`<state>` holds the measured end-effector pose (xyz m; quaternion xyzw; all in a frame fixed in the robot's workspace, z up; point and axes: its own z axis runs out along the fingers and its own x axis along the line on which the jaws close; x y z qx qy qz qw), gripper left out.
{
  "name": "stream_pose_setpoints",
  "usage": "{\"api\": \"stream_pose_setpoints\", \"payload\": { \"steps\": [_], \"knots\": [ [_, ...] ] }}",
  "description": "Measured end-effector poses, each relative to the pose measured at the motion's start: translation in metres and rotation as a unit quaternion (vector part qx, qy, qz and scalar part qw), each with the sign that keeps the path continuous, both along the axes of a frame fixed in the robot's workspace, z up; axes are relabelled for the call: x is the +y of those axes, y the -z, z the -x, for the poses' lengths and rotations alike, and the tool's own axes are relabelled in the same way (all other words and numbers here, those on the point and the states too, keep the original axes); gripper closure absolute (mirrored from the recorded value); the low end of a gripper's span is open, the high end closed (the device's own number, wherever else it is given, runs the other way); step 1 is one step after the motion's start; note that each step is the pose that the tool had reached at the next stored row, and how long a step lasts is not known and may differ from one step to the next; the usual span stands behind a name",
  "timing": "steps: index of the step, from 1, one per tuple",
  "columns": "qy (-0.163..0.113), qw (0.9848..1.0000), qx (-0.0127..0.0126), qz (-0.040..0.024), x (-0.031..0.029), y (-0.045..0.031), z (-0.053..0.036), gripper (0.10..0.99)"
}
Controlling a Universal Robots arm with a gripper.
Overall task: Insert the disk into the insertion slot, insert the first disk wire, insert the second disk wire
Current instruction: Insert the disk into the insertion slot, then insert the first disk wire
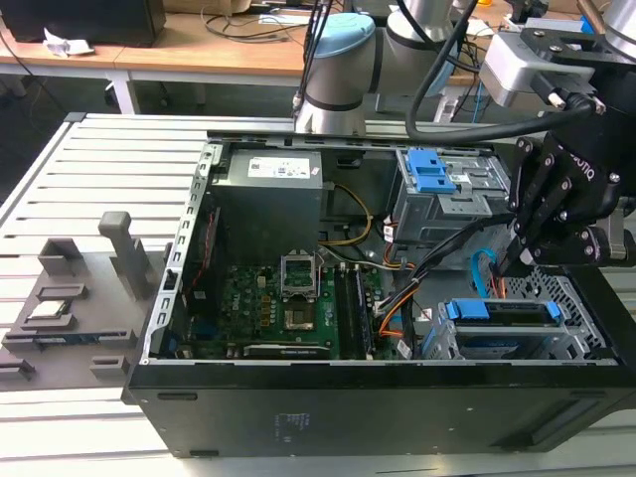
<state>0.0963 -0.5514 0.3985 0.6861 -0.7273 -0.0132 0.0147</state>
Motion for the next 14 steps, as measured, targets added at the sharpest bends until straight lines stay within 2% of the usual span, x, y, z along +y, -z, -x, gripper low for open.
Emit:
{"api": "stream_pose_setpoints", "payload": {
  "steps": [14],
  "knots": [
    [0.000, 1.0000, 0.0000, 0.0000, 0.0000, -0.0002, -0.0003, 0.980]
  ]
}}
